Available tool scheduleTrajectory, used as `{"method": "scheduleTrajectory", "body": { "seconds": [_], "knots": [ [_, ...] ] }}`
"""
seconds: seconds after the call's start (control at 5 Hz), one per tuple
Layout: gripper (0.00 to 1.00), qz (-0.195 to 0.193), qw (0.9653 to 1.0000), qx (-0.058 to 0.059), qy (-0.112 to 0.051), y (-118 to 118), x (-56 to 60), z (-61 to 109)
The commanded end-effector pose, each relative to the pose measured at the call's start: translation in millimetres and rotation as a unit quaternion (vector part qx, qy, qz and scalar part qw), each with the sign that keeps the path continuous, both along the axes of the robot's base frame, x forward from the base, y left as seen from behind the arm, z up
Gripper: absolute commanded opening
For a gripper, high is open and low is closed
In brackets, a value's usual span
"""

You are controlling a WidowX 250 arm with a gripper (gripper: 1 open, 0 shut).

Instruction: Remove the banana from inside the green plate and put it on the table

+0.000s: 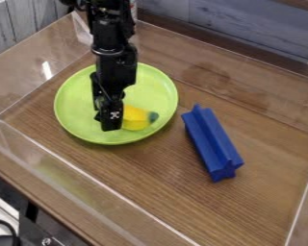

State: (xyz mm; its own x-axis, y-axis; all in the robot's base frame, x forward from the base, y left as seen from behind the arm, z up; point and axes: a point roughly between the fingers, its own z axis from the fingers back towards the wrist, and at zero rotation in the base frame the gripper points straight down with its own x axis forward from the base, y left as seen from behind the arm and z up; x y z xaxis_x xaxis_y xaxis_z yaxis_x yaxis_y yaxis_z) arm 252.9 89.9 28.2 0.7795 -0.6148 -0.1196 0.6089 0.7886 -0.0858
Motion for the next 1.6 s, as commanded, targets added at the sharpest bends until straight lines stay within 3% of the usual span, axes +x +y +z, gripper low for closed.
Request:
{"method": "scheduleTrajectory", "body": {
  "seconds": [0.0,0.6,1.2,1.4],
  "knots": [
    [1.00,0.000,0.9990,0.011,-0.044,1,10.2,22.7],
    [1.00,0.005,0.9987,0.009,-0.051,1,10.6,19.8],
    [1.00,-0.018,0.9983,-0.003,-0.056,-20,10.6,9.8],
    [0.00,-0.024,0.9980,-0.006,-0.057,-24,10.9,6.8]
  ]
}}
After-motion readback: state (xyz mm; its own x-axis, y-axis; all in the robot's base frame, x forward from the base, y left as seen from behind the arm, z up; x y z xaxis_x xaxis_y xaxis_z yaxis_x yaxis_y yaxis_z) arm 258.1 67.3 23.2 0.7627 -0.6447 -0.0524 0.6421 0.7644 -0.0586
